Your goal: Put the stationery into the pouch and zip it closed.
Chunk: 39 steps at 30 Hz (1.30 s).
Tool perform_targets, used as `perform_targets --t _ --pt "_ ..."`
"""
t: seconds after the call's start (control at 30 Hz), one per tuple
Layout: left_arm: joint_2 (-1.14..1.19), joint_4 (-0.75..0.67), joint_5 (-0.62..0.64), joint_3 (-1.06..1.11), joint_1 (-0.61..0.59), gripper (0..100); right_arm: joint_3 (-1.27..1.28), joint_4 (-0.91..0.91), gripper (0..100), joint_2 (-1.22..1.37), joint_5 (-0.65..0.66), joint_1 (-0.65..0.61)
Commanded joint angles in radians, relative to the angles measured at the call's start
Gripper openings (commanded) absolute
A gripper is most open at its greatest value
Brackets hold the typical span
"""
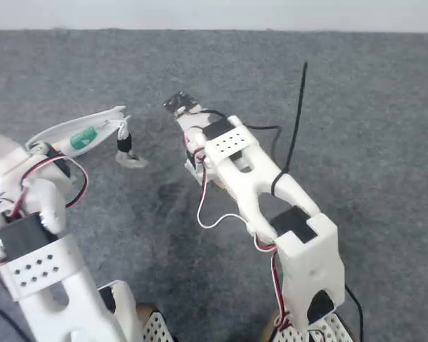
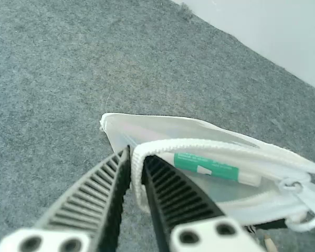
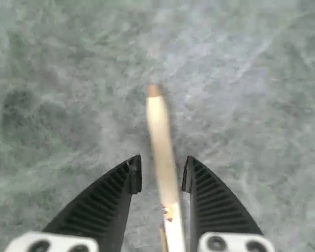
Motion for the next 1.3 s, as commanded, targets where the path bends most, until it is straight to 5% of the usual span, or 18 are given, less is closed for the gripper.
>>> perform_targets --t 0.0,0.17,0.3,0.93,1.13,1.27 --pt "-0.049 -0.041 0.008 -0.039 0.005 1 -0.061 0.024 11.8 -0.021 0.017 -0.031" --pt "-0.049 -0.041 0.008 -0.039 0.005 1 -0.063 -0.008 10.8 0.03 0.023 -0.033" --pt "-0.049 -0.041 0.008 -0.038 0.005 1 -0.063 -0.045 0.0 0.068 0.025 -0.035" --pt "-0.049 -0.041 0.008 -0.038 0.005 1 -0.058 0.226 0.6 -0.323 0.014 -0.002" --pt "-0.049 -0.041 0.008 -0.038 0.006 1 -0.034 0.12 1.9 -0.271 0.014 -0.022" --pt "-0.049 -0.041 0.008 -0.038 0.006 1 -0.021 0.071 11.8 -0.18 0.021 -0.048"
